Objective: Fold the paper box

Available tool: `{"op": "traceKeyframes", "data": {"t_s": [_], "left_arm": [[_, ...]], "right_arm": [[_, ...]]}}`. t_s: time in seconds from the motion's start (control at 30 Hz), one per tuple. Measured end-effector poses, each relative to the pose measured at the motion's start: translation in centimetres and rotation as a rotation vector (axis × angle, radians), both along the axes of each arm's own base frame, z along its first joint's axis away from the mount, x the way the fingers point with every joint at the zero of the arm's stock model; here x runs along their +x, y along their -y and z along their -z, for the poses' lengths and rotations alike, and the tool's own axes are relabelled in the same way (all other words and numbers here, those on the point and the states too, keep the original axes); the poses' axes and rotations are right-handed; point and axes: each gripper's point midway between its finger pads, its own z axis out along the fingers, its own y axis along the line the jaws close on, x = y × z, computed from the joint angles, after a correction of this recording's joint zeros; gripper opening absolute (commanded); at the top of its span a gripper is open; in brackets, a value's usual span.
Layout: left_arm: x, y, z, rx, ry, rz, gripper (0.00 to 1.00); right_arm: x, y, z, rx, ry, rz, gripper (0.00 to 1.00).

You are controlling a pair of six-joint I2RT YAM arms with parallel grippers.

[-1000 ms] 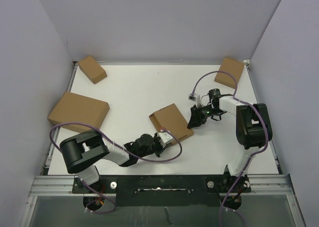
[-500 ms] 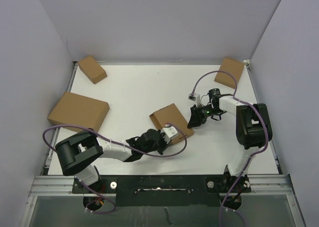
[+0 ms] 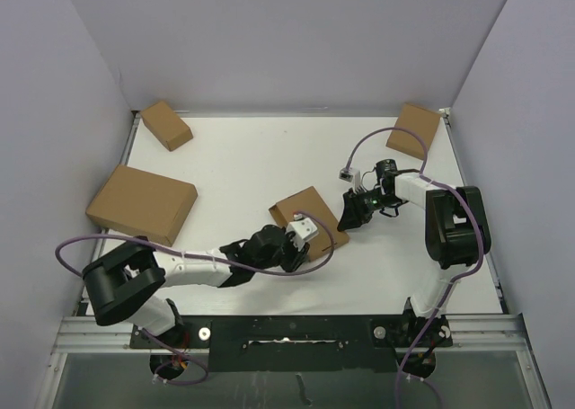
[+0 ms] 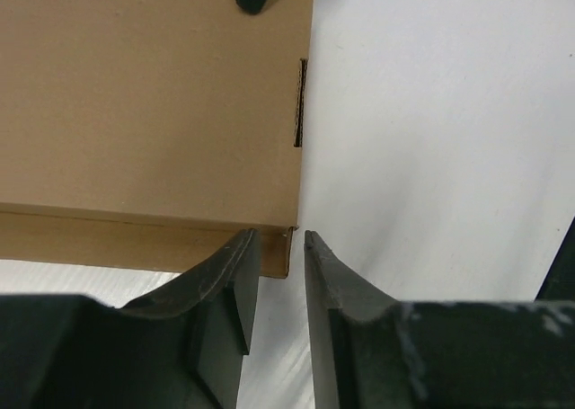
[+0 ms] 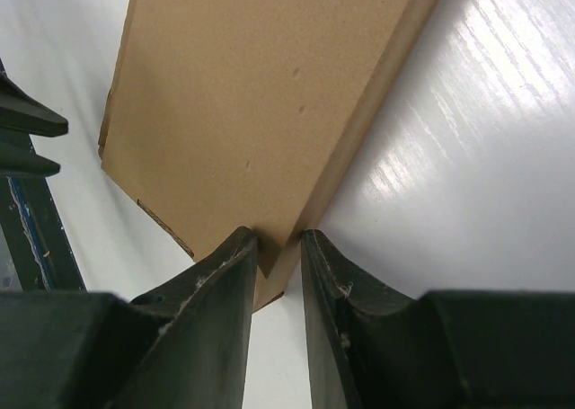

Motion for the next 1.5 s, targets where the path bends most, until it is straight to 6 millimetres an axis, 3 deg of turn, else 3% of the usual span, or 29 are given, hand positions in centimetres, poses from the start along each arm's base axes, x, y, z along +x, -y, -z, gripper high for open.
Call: {"op": "traceKeyframes", "data": {"t_s": [0.17,0.27,0.4,0.5,0.6,0.73,0.8,0.93,1.0,1.07,1.3,1.5], "left_arm": [[0.2,-0.6,-1.8,-0.018,-0.016,-0.026,0.53],[0.9,-1.3,-3.8,-0.054,-0.062,-0.090,0.65],[4.3,-3.1,-8.8,-0.174,-0.178,-0.263,0.74],[7.4,-5.6,-13.0,-0.320,-0.251,-0.404,0.78],[8.1,-7.1,-14.5,-0.408,-0.320,-0.487,0.79],[6.9,-7.0,-12.8,-0.425,-0.470,-0.555,0.82],[6.2,-7.1,-10.7,-0.406,-0.555,-0.605,0.86],[3.9,-7.4,-4.6,-0.333,-0.712,-0.714,0.97],[2.1,-7.6,-1.8,-0.287,-0.772,-0.755,0.98],[0.9,-7.4,-0.2,-0.260,-0.807,-0.780,0.98],[0.2,-4.7,1.0,-0.314,-0.831,-0.823,0.97],[0.1,-2.9,1.6,-0.358,-0.870,-0.901,0.82]], "right_arm": [[0.0,0.0,0.0,0.000,0.000,0.000,0.27],[0.0,0.0,0.0,0.000,0.000,0.000,0.27],[0.0,0.0,0.0,0.000,0.000,0.000,0.27],[0.0,0.0,0.0,0.000,0.000,0.000,0.27],[0.0,0.0,0.0,0.000,0.000,0.000,0.27],[0.0,0.0,0.0,0.000,0.000,0.000,0.27],[0.0,0.0,0.0,0.000,0.000,0.000,0.27],[0.0,0.0,0.0,0.000,0.000,0.000,0.27],[0.0,0.0,0.0,0.000,0.000,0.000,0.26],[0.0,0.0,0.0,0.000,0.000,0.000,0.27],[0.0,0.0,0.0,0.000,0.000,0.000,0.27],[0.0,0.0,0.0,0.000,0.000,0.000,0.26]]}}
